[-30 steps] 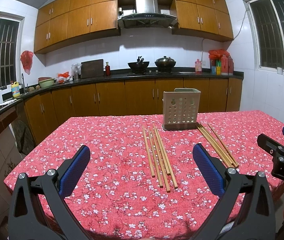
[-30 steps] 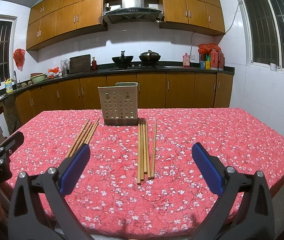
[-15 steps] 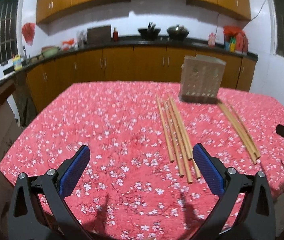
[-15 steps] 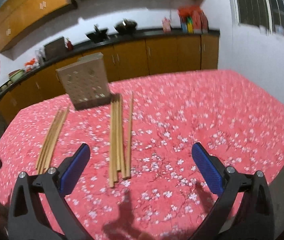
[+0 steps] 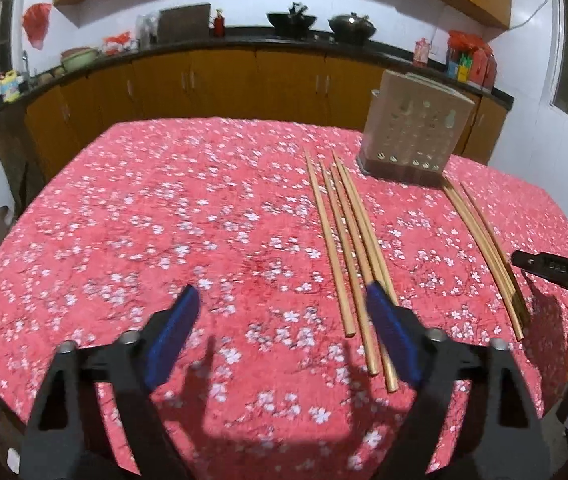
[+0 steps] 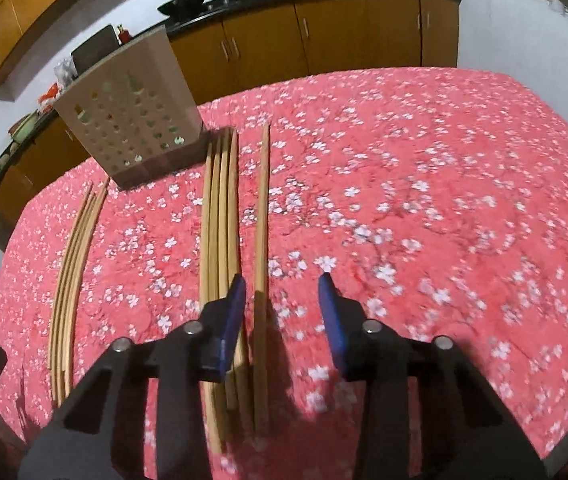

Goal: Organize utensils
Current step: 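Lower the left tool and close it on a wooden chopstick while the right tool grasps another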

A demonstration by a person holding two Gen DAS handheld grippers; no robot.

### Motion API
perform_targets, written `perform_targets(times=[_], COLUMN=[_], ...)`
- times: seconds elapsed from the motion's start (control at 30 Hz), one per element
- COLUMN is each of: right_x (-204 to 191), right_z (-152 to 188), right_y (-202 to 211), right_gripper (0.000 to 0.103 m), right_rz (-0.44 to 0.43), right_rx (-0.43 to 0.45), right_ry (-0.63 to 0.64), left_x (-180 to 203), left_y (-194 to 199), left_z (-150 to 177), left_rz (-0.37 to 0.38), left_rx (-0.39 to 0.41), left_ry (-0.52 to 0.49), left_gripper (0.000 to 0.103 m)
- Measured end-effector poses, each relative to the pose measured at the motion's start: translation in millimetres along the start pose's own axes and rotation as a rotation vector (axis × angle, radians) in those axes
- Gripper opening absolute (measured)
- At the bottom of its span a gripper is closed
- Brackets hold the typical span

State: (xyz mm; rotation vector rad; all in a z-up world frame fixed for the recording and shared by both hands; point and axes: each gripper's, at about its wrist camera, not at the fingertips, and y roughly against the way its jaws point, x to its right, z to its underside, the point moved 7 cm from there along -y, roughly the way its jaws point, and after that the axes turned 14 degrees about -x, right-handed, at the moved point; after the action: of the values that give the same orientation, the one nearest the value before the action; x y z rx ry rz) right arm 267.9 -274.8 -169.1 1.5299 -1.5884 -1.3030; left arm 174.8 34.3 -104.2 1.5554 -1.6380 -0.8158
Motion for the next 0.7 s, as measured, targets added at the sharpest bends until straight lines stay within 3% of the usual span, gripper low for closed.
perform_targets(times=[0.13,0.3,0.6,0.7], right_x=[-6,1,2,2], right_z=[-1,-1,-1,-1], right_y=[-8,-8,-7,-8], right_gripper=[0.027,0.010,0.010,0.010], right_rz=[0.031,0.063,0.091,0.083], right_rx=[0.008,0.019,0.032,0.030], right_ry=[0.034,0.044,0.059,0.054], left_x=[11,24,32,32], left_y=[-15,-32,-58,-61], left_z=[-7,-14,-18,-18], left_rz=[0.046,0.073,0.086,0.079], left_rx=[-0.037,-0.080,-0.172,-0.181], left_ry=[-0.021,-0.057,-0.085,-0.090], left_gripper=[0.063,0.045,0.024,0.022])
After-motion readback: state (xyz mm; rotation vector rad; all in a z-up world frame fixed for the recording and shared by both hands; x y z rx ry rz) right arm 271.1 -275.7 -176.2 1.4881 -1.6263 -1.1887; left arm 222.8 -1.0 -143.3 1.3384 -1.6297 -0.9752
